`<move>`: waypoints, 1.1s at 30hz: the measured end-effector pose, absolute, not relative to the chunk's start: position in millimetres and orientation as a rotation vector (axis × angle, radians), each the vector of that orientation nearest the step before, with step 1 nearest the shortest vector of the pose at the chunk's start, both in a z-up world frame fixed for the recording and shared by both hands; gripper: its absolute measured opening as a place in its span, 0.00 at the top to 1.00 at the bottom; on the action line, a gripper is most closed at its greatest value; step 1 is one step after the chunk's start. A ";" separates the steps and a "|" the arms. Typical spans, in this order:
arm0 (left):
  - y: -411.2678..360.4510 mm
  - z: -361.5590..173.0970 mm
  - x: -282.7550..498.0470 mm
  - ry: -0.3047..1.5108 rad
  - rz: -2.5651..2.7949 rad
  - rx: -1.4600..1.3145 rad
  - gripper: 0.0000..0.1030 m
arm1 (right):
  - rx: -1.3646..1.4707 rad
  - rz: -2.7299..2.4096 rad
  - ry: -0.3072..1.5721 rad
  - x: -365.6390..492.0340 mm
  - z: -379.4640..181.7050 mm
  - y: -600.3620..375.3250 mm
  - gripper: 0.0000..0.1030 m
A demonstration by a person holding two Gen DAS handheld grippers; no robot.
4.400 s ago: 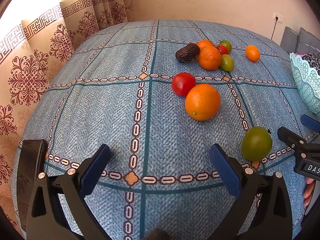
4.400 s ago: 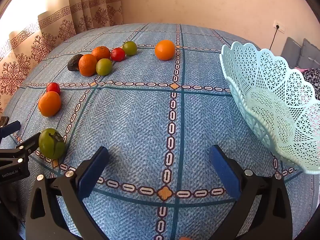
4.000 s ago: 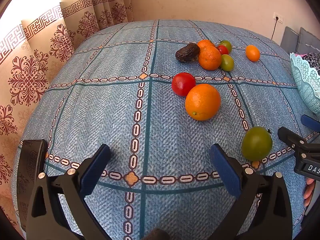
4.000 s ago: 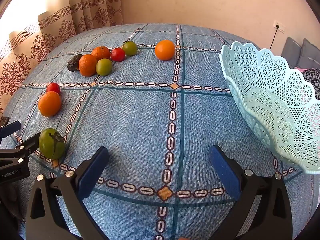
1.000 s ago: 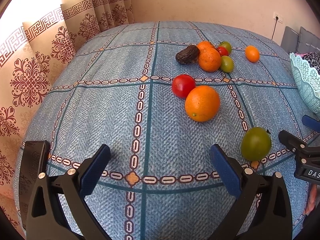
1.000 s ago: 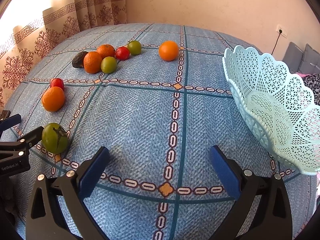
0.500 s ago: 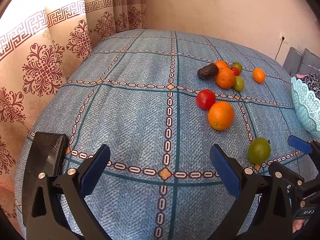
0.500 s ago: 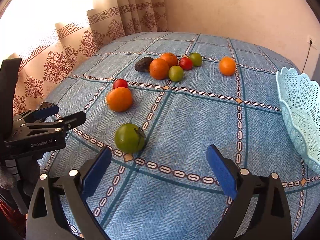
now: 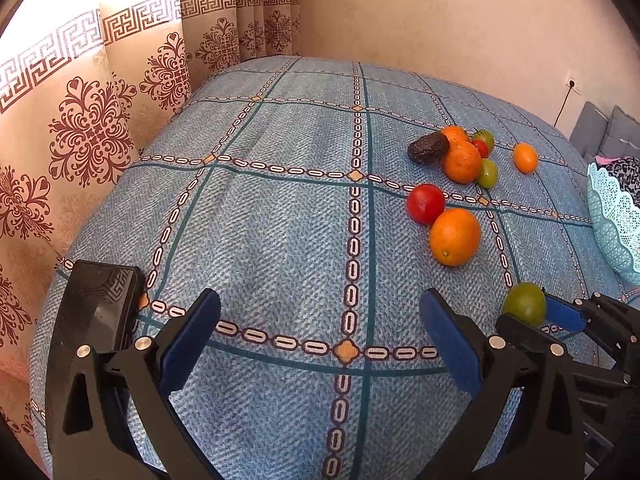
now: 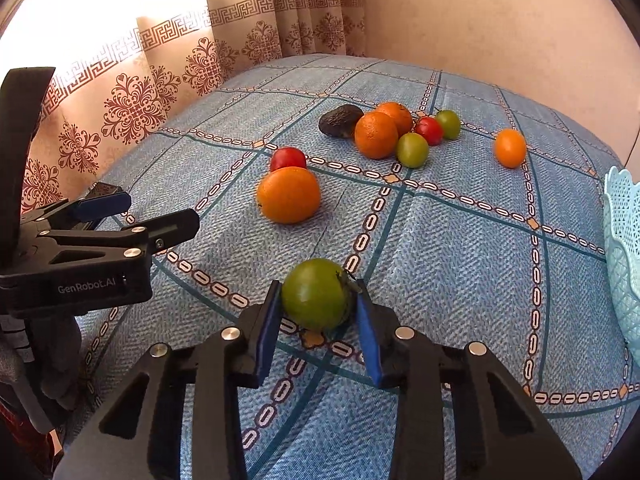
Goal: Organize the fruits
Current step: 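Grasp the large green tomato with the right tool, then grasp the large orange with the left tool while the right tool holds the green tomato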
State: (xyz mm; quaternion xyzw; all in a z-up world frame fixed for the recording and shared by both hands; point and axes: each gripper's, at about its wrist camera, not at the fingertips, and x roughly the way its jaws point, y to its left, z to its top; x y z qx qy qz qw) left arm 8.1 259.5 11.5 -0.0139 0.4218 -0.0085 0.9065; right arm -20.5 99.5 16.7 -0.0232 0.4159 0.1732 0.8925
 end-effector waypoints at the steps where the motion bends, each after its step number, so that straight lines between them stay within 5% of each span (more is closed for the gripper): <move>1: 258.8 12.8 8.2 0.868 -0.020 -0.031 0.02 | -0.043 0.354 0.859 -21.1 17.3 97.9 0.66; 15: 213.4 22.2 19.5 0.855 -0.099 -0.030 0.03 | 0.005 0.239 0.819 -31.8 24.8 55.4 0.66; 20: 193.9 16.5 29.8 0.877 -0.122 -0.013 0.15 | 0.033 0.229 0.815 -31.9 25.2 45.6 0.66; 29: 181.6 1.2 51.2 0.934 -0.121 -0.029 0.21 | 0.069 0.215 0.799 -33.3 25.2 31.9 0.66; 33: 178.8 1.4 54.6 0.928 -0.103 -0.014 0.34 | 0.084 0.215 0.799 -32.2 23.5 29.5 0.66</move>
